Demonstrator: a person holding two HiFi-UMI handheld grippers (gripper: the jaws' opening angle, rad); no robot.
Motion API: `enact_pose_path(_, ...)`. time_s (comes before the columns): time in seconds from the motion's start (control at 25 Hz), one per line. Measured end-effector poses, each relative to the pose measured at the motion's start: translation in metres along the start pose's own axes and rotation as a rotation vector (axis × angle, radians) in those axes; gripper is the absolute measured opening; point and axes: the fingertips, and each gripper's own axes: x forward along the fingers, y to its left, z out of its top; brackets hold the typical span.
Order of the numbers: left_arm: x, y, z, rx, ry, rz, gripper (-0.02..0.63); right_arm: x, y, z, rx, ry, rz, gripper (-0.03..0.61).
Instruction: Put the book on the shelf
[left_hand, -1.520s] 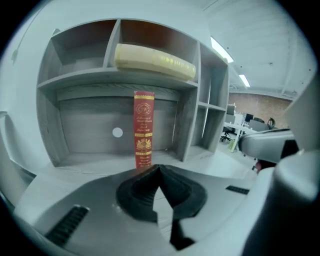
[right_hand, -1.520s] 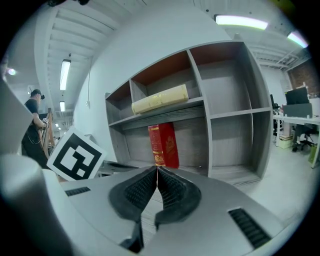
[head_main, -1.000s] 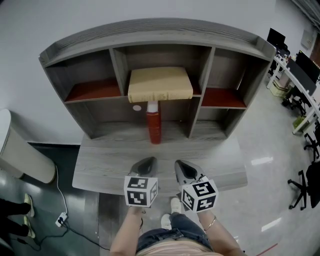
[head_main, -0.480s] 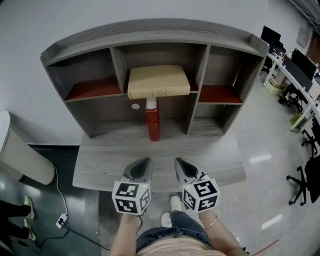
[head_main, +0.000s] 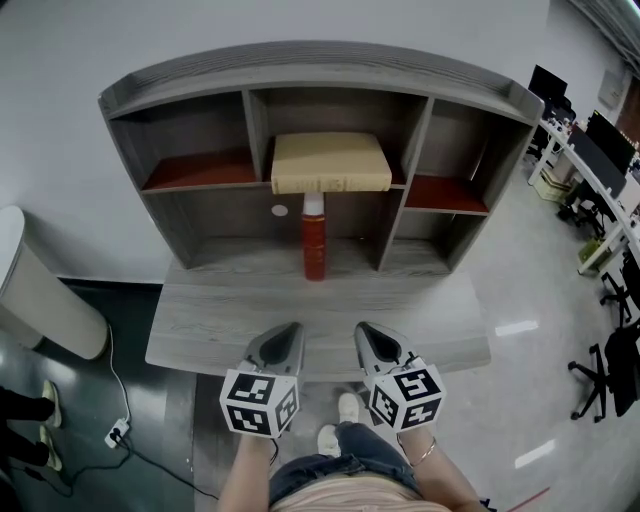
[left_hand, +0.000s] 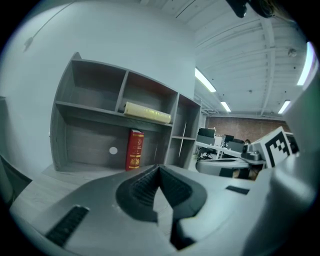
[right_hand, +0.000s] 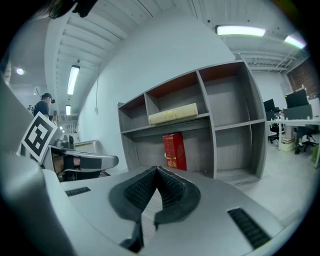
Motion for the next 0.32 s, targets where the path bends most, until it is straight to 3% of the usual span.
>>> enact_pose_path(0.32, -0.0071, -0.0028, -0.0053, -0.008, 0.001, 0.009, 0.012, -0.0085, 0.0047, 0.0011, -0.009, -0.008, 0.008, 0.009)
